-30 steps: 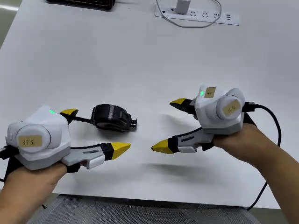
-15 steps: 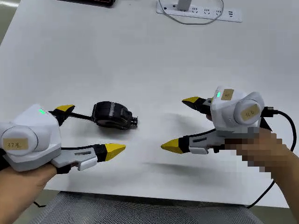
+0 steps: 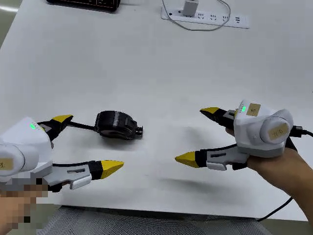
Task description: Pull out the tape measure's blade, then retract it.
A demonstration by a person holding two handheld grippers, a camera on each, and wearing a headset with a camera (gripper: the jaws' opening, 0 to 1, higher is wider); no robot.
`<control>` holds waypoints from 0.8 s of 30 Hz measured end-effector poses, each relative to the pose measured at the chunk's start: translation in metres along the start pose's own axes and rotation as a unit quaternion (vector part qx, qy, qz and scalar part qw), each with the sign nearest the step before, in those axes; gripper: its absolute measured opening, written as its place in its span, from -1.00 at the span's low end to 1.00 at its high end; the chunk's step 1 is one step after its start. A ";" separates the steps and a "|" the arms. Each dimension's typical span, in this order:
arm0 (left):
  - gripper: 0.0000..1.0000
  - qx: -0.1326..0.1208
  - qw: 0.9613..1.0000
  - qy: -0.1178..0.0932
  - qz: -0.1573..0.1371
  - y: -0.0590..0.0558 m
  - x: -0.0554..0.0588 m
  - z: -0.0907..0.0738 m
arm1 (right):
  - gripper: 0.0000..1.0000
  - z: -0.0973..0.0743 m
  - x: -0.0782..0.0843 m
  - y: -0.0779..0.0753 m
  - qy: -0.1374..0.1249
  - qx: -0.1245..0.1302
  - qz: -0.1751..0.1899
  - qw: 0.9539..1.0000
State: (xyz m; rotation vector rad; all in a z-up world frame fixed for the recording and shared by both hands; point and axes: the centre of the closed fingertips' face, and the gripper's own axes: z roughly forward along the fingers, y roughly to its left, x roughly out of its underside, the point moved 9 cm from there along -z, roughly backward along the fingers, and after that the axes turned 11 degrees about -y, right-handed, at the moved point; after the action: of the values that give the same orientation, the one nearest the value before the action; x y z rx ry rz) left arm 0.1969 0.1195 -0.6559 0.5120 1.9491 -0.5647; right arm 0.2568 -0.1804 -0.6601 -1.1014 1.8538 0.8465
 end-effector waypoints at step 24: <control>0.97 0.032 0.999 0.011 0.026 0.002 0.004 -0.015 | 0.86 -0.033 0.016 0.008 -0.011 0.044 0.015 0.999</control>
State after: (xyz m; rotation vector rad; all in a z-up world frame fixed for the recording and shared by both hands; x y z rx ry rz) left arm 0.1862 0.1302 -0.6537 0.6104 1.9371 -0.5913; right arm 0.2349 -0.2106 -0.6581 -1.0080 1.8758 0.7832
